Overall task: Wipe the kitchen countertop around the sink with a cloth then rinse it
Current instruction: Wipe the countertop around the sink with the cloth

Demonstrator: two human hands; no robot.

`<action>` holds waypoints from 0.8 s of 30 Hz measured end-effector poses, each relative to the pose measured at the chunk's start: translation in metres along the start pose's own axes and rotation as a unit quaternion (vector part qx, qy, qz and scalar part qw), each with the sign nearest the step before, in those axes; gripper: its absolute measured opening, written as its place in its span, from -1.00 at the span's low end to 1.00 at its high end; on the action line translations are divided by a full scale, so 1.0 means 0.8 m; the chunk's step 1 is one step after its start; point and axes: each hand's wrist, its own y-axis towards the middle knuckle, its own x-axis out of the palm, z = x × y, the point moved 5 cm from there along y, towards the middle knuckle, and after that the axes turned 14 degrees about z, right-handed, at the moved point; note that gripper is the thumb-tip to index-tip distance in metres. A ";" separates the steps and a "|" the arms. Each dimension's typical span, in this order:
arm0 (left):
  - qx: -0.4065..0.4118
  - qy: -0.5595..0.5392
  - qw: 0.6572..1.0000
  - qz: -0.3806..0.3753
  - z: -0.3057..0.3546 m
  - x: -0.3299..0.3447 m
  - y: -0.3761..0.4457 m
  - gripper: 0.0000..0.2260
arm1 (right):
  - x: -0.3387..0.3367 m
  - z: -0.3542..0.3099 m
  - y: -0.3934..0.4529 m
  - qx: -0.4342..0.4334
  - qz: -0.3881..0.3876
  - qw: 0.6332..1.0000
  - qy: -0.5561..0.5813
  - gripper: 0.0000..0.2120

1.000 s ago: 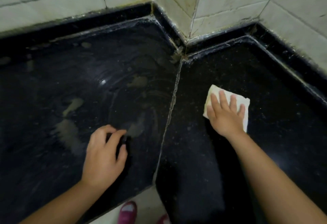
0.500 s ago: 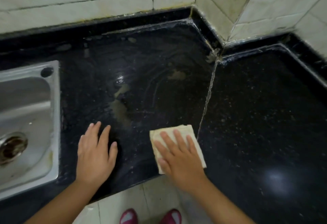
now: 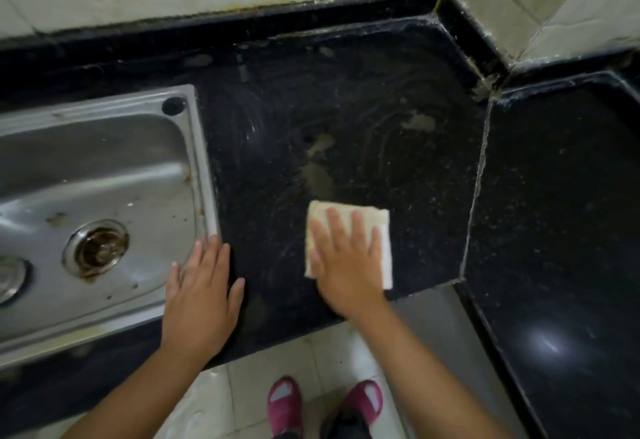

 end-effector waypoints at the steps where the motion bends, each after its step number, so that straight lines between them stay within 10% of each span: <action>1: 0.006 0.000 1.000 -0.001 -0.004 0.001 -0.002 -0.49 | 0.003 -0.030 -0.024 -0.018 -0.005 1.000 0.023 -0.57; 7: -0.006 -0.018 1.000 -0.001 -0.012 0.006 -0.007 -0.36 | 0.001 -0.015 -0.094 -0.022 -0.045 0.998 0.024 -0.54; 16: 0.019 -0.049 0.998 -0.041 -0.011 0.005 -0.005 -0.37 | -0.035 0.117 0.016 0.224 -0.145 0.964 -0.021 -0.52; 24: 0.024 -0.034 0.999 -0.012 -0.017 0.005 -0.003 -0.36 | -0.001 -0.044 0.031 -0.026 -0.132 0.991 -0.005 -0.33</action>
